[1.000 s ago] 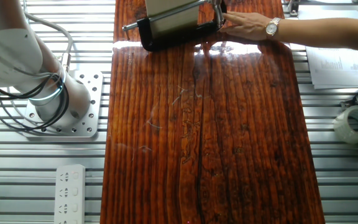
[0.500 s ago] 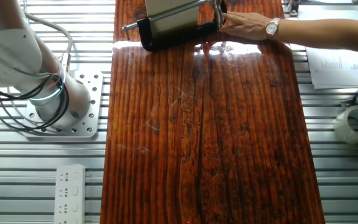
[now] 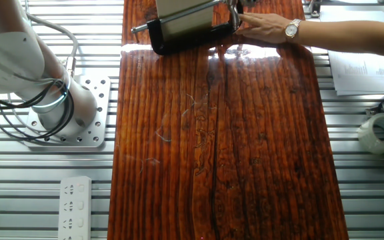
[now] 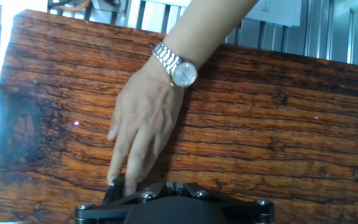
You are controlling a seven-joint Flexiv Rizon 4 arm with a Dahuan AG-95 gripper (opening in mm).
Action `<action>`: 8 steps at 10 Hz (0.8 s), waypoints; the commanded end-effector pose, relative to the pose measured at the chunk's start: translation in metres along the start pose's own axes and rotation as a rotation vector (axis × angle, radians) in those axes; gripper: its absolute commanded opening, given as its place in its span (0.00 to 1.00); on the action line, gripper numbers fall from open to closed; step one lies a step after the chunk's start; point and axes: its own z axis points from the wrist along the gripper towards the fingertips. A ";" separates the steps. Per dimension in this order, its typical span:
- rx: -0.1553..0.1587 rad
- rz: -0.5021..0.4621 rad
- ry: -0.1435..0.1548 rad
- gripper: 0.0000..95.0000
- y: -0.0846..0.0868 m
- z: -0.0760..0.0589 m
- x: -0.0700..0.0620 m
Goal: Turn off the water tap
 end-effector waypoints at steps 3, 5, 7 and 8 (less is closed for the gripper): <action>0.006 -0.021 0.001 0.00 -0.007 -0.004 0.005; 0.005 -0.032 0.004 0.00 -0.010 -0.008 0.007; 0.004 -0.049 0.006 0.00 -0.012 -0.013 0.011; 0.004 -0.055 0.009 0.00 -0.012 -0.017 0.014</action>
